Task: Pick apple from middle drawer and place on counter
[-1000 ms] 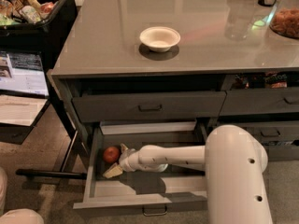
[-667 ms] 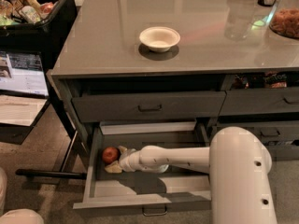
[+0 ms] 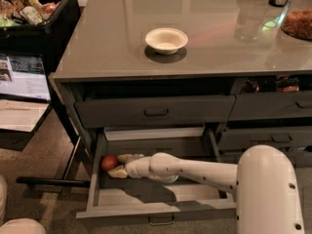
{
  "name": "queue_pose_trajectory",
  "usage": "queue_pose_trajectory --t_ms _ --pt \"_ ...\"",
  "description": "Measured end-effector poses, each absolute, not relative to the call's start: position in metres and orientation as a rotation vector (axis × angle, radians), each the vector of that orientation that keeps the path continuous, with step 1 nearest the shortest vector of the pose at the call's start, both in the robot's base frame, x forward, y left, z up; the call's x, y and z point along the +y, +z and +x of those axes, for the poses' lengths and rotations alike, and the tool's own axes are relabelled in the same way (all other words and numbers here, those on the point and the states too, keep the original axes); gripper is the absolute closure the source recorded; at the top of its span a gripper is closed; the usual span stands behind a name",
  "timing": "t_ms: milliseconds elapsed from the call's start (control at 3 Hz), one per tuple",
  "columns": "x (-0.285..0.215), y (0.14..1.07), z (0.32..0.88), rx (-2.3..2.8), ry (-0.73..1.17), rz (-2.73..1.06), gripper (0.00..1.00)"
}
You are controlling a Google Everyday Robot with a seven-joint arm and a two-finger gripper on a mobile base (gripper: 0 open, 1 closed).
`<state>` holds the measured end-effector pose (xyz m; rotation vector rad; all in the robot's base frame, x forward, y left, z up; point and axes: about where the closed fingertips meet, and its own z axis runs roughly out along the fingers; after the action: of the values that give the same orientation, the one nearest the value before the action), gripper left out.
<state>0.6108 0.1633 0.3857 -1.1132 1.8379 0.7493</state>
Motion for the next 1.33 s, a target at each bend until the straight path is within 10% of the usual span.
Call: queue_pose_trajectory --t_ms 667,1333 --pt "0.162 0.398 0.593 1.74 0.915 -1.038 1.0" --pt "0.173 0.4 0.586 1.704 0.984 -1.075 0.58"
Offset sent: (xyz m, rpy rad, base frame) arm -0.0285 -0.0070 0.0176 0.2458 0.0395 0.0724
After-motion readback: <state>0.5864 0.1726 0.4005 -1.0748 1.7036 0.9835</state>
